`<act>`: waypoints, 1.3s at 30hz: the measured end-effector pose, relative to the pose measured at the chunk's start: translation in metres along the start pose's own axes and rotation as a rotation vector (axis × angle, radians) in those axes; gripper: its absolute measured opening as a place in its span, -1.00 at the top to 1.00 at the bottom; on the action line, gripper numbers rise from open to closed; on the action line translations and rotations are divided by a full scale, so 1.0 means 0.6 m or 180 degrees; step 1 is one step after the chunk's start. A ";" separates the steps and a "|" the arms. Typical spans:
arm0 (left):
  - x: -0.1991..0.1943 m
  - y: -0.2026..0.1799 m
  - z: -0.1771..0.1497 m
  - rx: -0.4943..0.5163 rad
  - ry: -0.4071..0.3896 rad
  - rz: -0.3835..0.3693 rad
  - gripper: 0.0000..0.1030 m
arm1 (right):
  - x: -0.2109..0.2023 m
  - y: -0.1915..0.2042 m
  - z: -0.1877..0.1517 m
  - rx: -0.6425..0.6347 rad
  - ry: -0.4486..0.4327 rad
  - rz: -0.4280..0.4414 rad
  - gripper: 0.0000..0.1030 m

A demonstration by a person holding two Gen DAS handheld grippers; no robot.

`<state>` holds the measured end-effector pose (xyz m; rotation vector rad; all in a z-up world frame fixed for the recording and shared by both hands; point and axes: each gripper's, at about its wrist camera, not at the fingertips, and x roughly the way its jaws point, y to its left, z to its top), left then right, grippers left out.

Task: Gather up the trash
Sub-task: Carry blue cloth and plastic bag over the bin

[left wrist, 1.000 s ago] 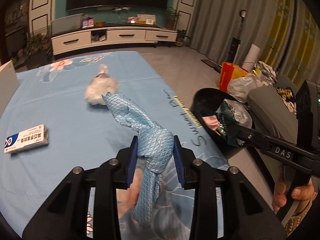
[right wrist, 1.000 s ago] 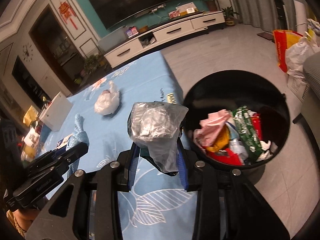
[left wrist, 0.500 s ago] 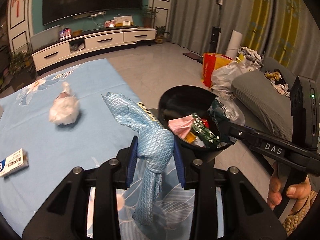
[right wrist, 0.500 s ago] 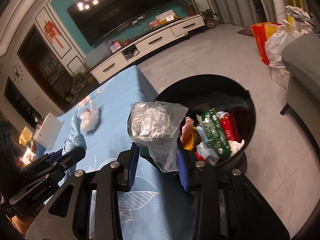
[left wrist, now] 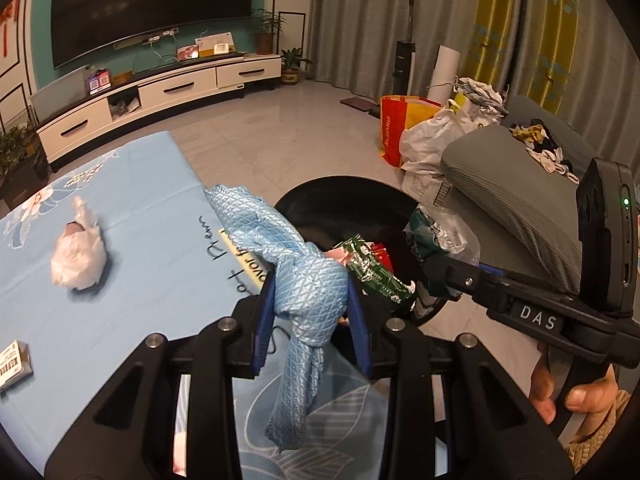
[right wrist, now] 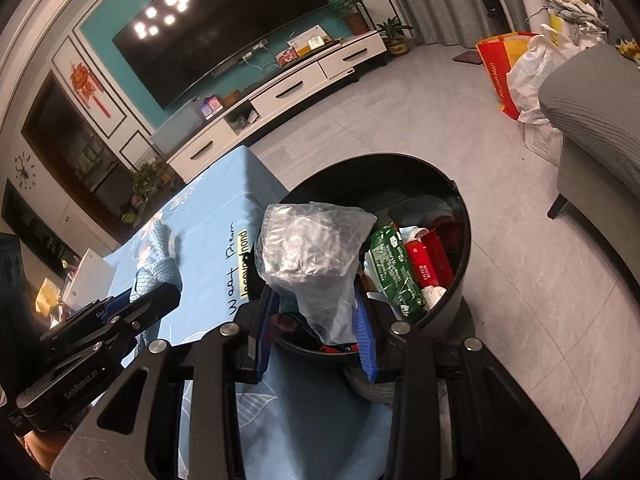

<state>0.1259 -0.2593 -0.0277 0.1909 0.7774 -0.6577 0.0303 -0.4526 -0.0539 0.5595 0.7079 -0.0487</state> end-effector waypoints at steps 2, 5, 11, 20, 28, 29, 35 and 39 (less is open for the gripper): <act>0.010 -0.003 0.005 0.0003 0.0016 -0.0013 0.32 | 0.002 -0.006 0.003 0.0028 -0.0007 -0.0008 0.30; 0.026 -0.005 0.013 0.0000 0.0035 -0.0023 0.32 | 0.005 -0.015 0.007 0.0059 -0.0019 -0.0027 0.30; 0.050 -0.007 0.024 0.0004 0.0061 -0.0041 0.32 | 0.017 -0.031 0.016 0.0105 -0.0012 -0.0042 0.30; 0.092 -0.023 0.032 0.0046 0.0173 -0.0081 0.32 | 0.032 -0.042 0.025 0.0144 0.0011 -0.0055 0.29; 0.111 -0.029 0.031 0.0092 0.0241 -0.0110 0.32 | 0.038 -0.045 0.029 0.0157 0.0018 -0.0063 0.29; 0.114 -0.030 0.032 0.0095 0.0249 -0.0110 0.32 | 0.040 -0.046 0.031 0.0161 0.0020 -0.0067 0.29; 0.121 -0.033 0.033 0.0110 0.0282 -0.0116 0.31 | 0.046 -0.051 0.033 0.0170 0.0040 -0.0097 0.28; 0.128 -0.034 0.034 0.0119 0.0303 -0.0125 0.31 | 0.049 -0.052 0.033 0.0179 0.0053 -0.0112 0.28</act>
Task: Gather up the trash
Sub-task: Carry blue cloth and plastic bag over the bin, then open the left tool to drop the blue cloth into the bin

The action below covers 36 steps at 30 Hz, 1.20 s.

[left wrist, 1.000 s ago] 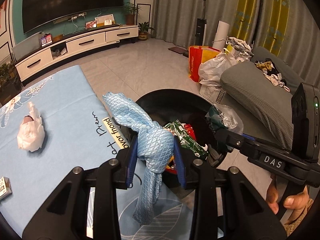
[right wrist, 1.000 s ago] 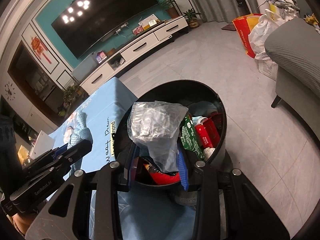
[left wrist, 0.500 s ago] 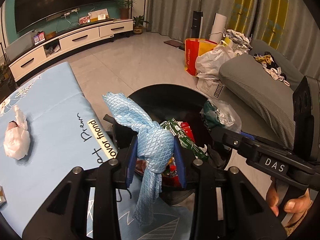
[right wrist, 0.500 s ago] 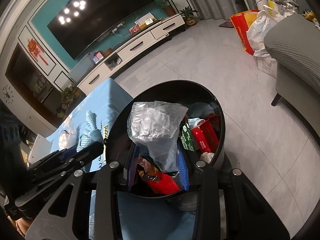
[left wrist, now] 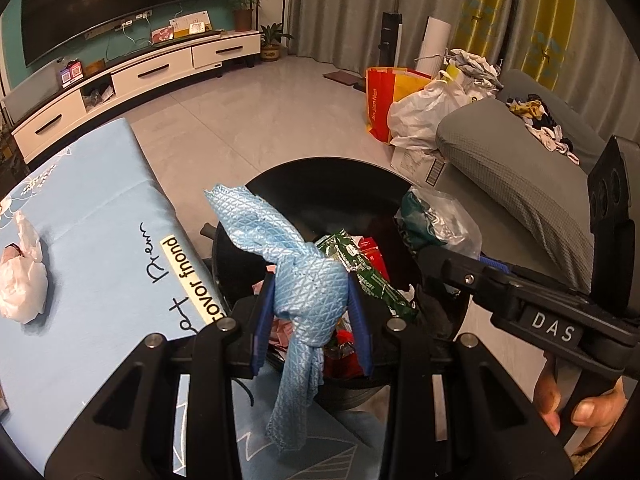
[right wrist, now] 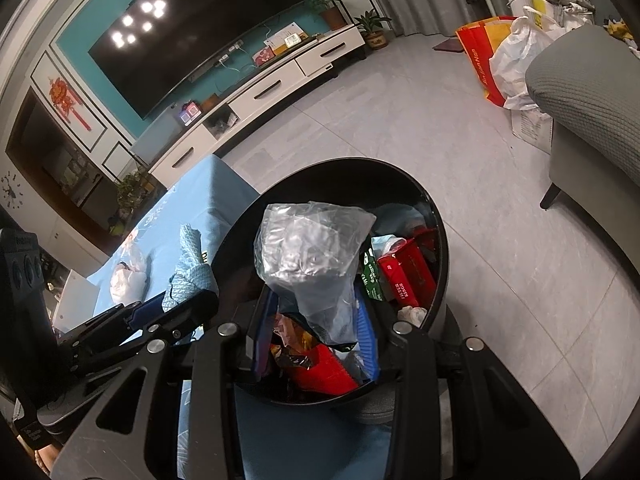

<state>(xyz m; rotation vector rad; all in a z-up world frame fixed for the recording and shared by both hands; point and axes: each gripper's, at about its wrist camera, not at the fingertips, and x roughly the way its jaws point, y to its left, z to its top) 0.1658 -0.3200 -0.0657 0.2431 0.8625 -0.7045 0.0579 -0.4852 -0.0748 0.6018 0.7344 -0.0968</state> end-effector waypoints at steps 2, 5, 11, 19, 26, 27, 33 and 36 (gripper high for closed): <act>0.004 -0.002 0.000 0.0006 0.0009 0.0001 0.31 | 0.001 -0.001 0.000 0.0000 0.0001 -0.0006 0.27; 0.007 -0.002 -0.001 0.0006 0.0026 0.0001 0.31 | 0.003 0.000 0.000 0.0003 0.0011 -0.0017 0.27; 0.014 -0.004 0.000 0.0014 0.0051 0.0012 0.31 | 0.008 0.000 0.000 -0.0011 0.0035 -0.0036 0.26; 0.019 -0.003 -0.002 -0.0003 0.0081 0.0011 0.31 | 0.015 -0.001 -0.001 -0.0007 0.0055 -0.0051 0.26; 0.020 -0.004 -0.003 -0.0003 0.0093 0.0009 0.31 | 0.018 -0.002 -0.003 -0.0006 0.0073 -0.0053 0.26; 0.020 -0.004 -0.003 -0.0004 0.0095 0.0006 0.31 | 0.019 -0.002 -0.003 -0.0008 0.0077 -0.0054 0.26; 0.022 -0.004 -0.004 -0.0008 0.0103 0.0016 0.31 | 0.019 -0.001 -0.004 -0.0002 0.0081 -0.0066 0.23; 0.022 -0.004 -0.004 -0.0004 0.0101 0.0015 0.31 | 0.020 -0.005 -0.005 0.0006 0.0085 -0.0072 0.22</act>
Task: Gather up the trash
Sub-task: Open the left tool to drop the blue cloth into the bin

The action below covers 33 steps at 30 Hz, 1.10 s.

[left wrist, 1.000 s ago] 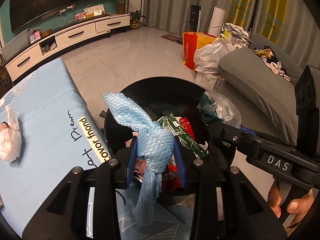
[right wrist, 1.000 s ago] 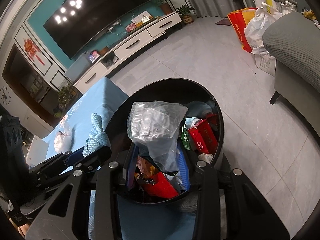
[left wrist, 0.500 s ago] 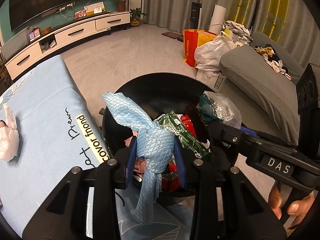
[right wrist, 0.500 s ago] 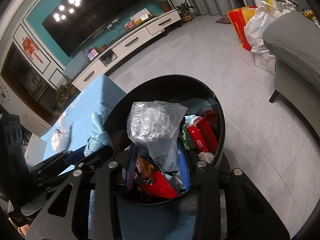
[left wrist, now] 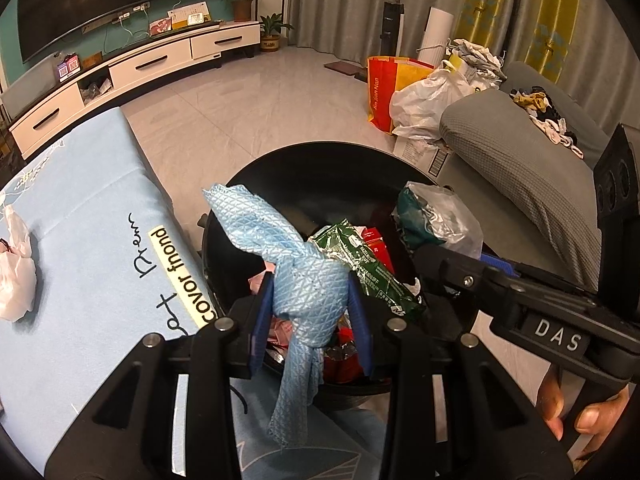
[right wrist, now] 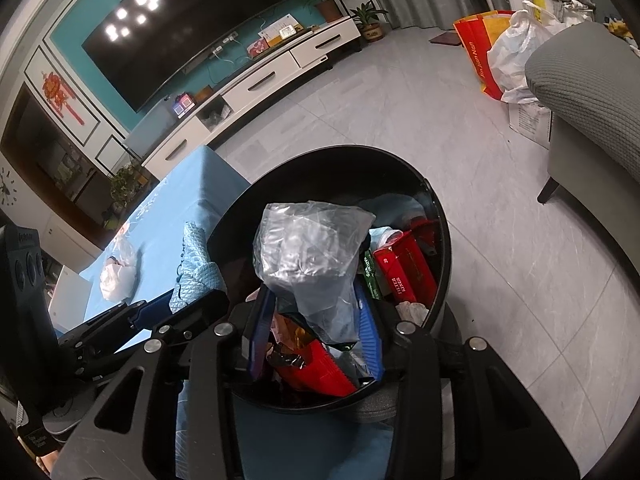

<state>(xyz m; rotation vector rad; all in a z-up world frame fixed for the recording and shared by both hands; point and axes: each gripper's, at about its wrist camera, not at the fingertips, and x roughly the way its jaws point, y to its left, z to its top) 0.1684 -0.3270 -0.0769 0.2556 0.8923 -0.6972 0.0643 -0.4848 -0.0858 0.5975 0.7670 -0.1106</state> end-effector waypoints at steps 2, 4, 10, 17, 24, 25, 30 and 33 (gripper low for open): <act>0.000 0.000 0.000 0.0000 0.0005 0.0000 0.30 | 0.001 -0.001 0.000 0.0010 0.0003 -0.0003 0.22; 0.002 0.000 -0.001 -0.0004 0.0004 0.0004 0.28 | 0.000 -0.002 0.000 0.0013 0.0004 -0.0004 0.22; 0.000 0.002 -0.001 -0.0005 -0.0019 0.0005 0.16 | 0.000 -0.003 0.001 0.0011 0.0004 -0.0001 0.19; -0.001 0.005 -0.002 -0.0022 -0.0033 0.0008 0.08 | -0.002 -0.005 0.004 0.0029 0.0010 -0.0015 0.13; -0.006 0.008 -0.006 -0.0043 -0.0056 0.0015 -0.04 | -0.004 -0.003 0.007 0.0042 0.0011 -0.0023 0.03; -0.007 0.007 -0.006 -0.0043 -0.0058 0.0020 -0.04 | -0.004 -0.001 0.007 0.0046 0.0007 -0.0020 0.01; -0.017 0.007 -0.005 -0.0049 -0.0098 0.0031 -0.13 | -0.013 -0.001 0.009 0.0091 -0.0036 -0.0018 -0.08; -0.026 0.007 -0.007 -0.0055 -0.0126 0.0038 -0.20 | -0.020 0.001 0.010 0.0107 -0.0059 -0.0023 -0.11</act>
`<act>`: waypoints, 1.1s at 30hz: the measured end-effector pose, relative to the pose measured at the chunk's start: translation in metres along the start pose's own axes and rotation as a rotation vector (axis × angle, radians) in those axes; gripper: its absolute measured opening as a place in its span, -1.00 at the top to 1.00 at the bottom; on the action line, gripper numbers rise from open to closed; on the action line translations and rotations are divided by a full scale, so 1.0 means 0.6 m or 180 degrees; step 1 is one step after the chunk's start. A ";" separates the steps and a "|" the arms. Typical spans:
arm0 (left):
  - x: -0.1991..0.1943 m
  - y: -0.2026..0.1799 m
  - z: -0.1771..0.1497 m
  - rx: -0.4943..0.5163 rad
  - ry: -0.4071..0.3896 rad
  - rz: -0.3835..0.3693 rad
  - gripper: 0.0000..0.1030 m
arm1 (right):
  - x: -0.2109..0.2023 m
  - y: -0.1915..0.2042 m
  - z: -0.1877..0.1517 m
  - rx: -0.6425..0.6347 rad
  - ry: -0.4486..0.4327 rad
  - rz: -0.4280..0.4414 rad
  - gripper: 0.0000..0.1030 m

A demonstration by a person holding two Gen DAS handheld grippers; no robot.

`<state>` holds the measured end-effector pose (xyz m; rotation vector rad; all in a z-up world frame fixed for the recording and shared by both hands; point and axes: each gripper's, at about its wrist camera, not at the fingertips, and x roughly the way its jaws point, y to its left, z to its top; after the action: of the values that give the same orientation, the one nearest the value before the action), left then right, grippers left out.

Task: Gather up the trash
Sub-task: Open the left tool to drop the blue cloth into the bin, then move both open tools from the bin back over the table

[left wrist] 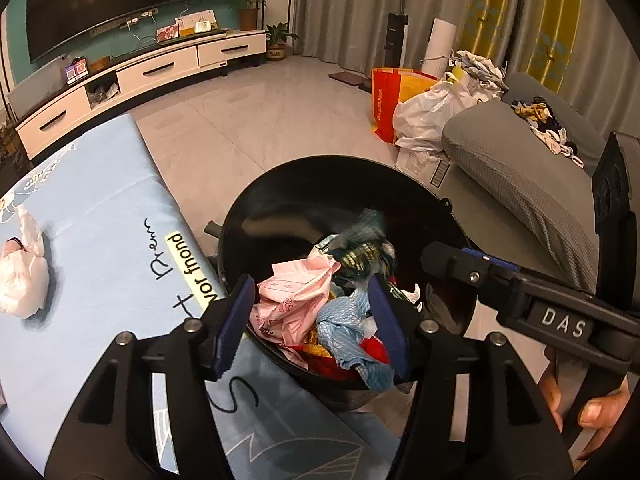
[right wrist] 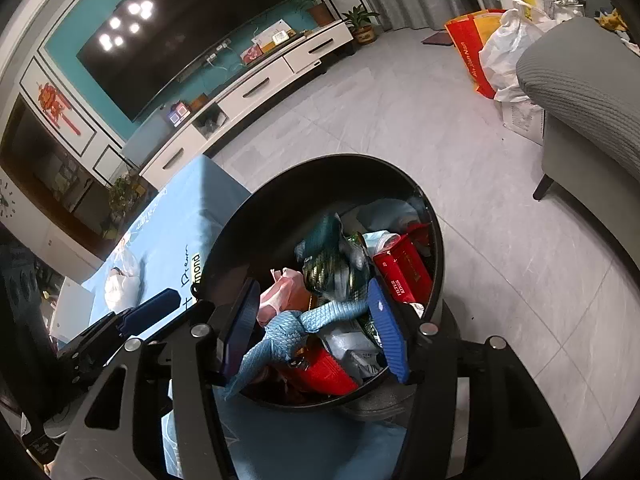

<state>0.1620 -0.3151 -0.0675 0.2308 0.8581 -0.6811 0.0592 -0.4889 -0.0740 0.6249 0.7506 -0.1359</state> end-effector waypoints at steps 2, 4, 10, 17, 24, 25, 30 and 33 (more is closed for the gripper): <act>-0.008 0.003 -0.001 -0.0010 -0.0023 0.0002 -0.31 | -0.006 0.002 0.000 0.0005 -0.0012 0.0005 -0.11; -0.017 0.005 -0.004 -0.0023 -0.0045 0.0005 -0.37 | -0.014 0.005 -0.001 0.0007 -0.0032 0.0007 -0.18; -0.049 0.007 -0.012 -0.0049 -0.0121 0.0054 -0.69 | -0.042 0.019 -0.005 -0.0005 -0.0091 0.0030 -0.35; -0.105 0.007 -0.023 -0.0092 -0.0248 0.0109 -0.91 | -0.077 0.040 -0.014 -0.0011 -0.0098 0.0036 -0.51; -0.161 0.015 -0.046 -0.0165 -0.0353 0.0195 -0.93 | -0.112 0.070 -0.032 -0.0141 -0.0101 0.0014 -0.71; -0.170 0.017 -0.050 -0.0179 -0.0360 0.0206 -0.93 | -0.116 0.076 -0.036 -0.0169 -0.0096 0.0018 -0.72; -0.209 0.017 -0.076 -0.0219 -0.0426 0.0250 -0.93 | -0.138 0.099 -0.051 -0.0295 -0.0097 0.0064 -0.86; -0.232 0.021 -0.095 -0.0245 -0.0473 0.0285 -0.94 | -0.149 0.116 -0.063 -0.0395 -0.0086 0.0072 -0.88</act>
<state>0.0707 -0.2162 0.0006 0.1464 0.7258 -0.5730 -0.0055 -0.4196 -0.0013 0.5125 0.7200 -0.0760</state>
